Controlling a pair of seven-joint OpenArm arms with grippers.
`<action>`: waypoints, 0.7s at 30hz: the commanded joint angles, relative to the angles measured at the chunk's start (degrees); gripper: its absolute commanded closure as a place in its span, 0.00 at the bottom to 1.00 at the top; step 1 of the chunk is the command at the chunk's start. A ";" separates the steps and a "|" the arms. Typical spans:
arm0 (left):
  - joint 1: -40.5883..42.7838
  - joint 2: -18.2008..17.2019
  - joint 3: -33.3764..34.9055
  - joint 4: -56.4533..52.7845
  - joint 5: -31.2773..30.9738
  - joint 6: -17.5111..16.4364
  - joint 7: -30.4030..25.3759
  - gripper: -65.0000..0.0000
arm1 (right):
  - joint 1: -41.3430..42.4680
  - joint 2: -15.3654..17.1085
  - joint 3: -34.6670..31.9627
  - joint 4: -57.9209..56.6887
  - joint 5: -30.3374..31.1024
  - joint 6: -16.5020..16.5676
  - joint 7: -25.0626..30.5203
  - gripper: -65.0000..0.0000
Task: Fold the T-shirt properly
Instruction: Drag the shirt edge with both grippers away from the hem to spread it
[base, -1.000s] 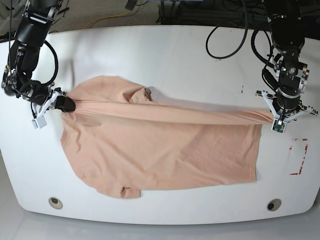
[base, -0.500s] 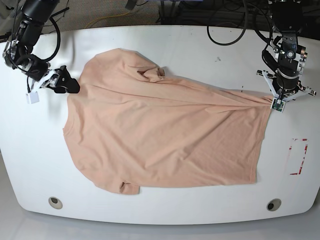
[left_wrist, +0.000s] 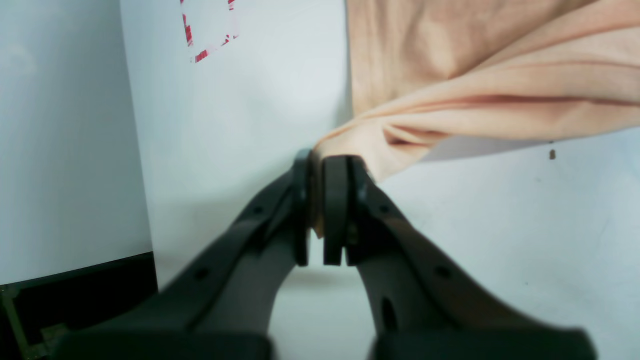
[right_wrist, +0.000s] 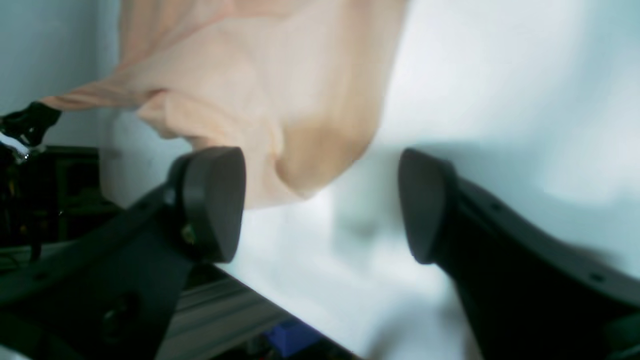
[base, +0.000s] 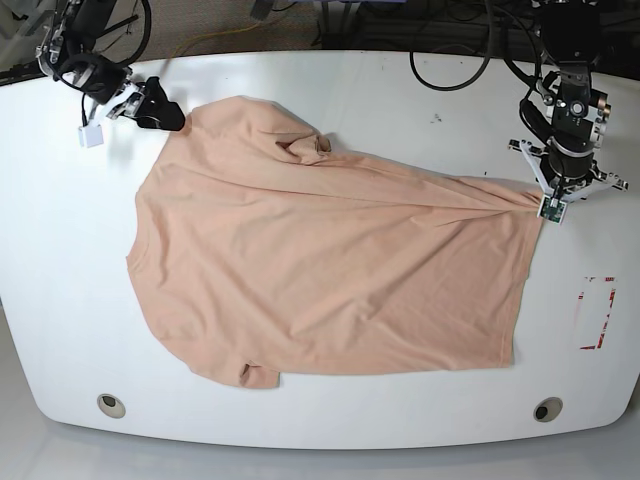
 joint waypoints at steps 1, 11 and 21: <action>-0.49 -0.56 -0.22 1.01 0.36 0.53 -0.92 1.00 | 0.15 -1.12 0.14 1.64 -4.25 -0.12 -0.57 0.31; -0.49 -0.65 -0.48 1.01 0.36 0.53 -0.92 1.00 | 2.61 -7.62 -3.73 8.41 -15.50 -0.12 -0.57 0.32; -0.49 -0.56 -0.48 0.83 0.36 0.53 -1.80 1.00 | 4.46 -7.45 -3.73 9.02 -19.63 -0.12 1.36 1.00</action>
